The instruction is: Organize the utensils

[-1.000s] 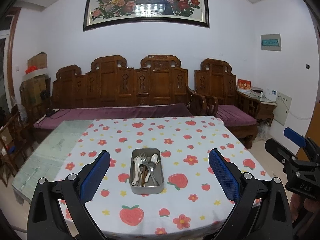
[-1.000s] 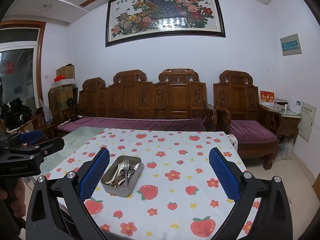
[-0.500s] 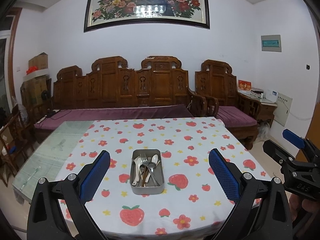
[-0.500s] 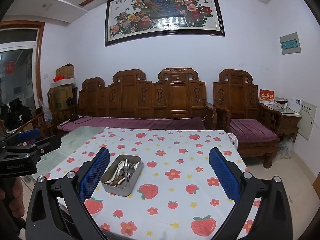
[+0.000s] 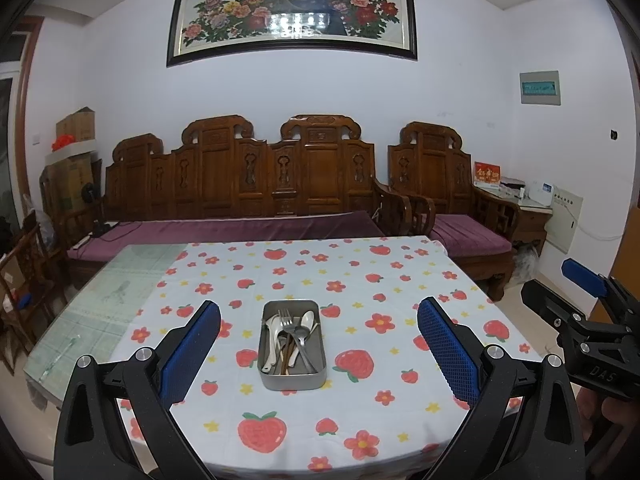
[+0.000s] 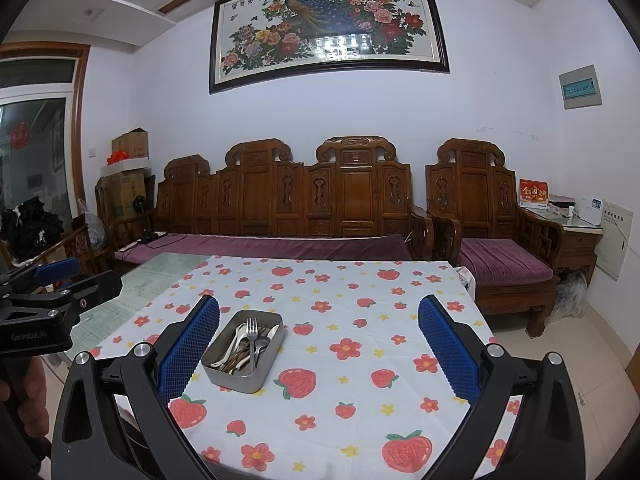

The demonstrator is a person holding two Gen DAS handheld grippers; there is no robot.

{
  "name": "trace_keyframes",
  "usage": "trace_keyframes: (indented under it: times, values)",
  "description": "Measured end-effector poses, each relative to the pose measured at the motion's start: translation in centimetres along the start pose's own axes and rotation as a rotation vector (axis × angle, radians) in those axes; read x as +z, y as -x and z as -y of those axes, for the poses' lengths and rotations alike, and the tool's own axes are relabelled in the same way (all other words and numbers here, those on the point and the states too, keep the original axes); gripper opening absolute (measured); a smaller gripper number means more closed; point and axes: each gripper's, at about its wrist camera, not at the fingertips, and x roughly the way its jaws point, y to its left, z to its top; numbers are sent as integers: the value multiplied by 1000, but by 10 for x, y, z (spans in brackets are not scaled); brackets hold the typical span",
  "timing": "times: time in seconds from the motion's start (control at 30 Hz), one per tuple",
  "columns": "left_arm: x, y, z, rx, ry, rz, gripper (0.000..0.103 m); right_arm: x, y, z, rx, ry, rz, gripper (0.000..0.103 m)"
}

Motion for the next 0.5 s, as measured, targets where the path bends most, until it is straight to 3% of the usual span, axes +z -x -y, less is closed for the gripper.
trace_keyframes:
  times: [0.5]
  values:
    - [2, 2, 8, -3, -3, 1, 95, 0, 0, 0, 0, 0, 1, 100]
